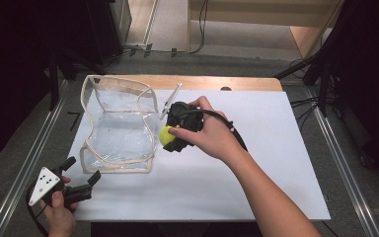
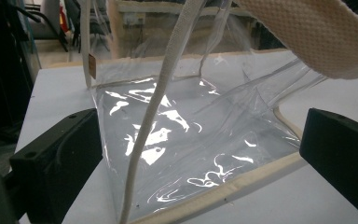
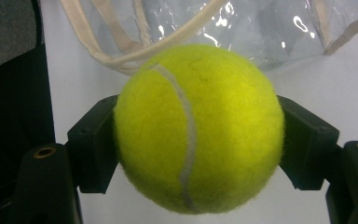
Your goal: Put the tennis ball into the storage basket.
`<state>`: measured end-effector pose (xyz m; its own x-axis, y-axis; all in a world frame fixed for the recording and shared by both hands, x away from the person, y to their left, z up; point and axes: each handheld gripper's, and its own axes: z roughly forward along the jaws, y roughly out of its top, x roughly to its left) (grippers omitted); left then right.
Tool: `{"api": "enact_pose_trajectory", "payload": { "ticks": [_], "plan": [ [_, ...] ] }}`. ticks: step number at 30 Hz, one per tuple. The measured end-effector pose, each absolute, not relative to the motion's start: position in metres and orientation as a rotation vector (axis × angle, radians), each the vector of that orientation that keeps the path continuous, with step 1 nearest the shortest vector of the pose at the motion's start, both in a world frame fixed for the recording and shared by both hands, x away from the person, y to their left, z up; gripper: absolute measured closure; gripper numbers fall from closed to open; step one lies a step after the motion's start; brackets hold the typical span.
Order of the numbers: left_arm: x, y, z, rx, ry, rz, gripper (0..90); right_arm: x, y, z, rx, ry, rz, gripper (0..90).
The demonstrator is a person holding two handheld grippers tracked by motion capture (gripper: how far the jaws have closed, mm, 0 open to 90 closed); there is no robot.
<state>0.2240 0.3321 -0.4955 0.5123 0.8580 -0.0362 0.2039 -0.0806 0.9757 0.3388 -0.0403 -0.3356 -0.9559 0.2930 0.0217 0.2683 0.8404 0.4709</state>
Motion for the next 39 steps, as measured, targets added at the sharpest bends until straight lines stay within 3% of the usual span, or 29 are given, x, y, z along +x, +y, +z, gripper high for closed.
{"api": "enact_pose_trajectory", "payload": {
  "ticks": [39],
  "plan": [
    [0.224,0.332,-0.496,1.588,0.933,0.696,0.0,0.338,-0.002,-0.305,0.353,2.968,0.799,22.7]
  ]
}}
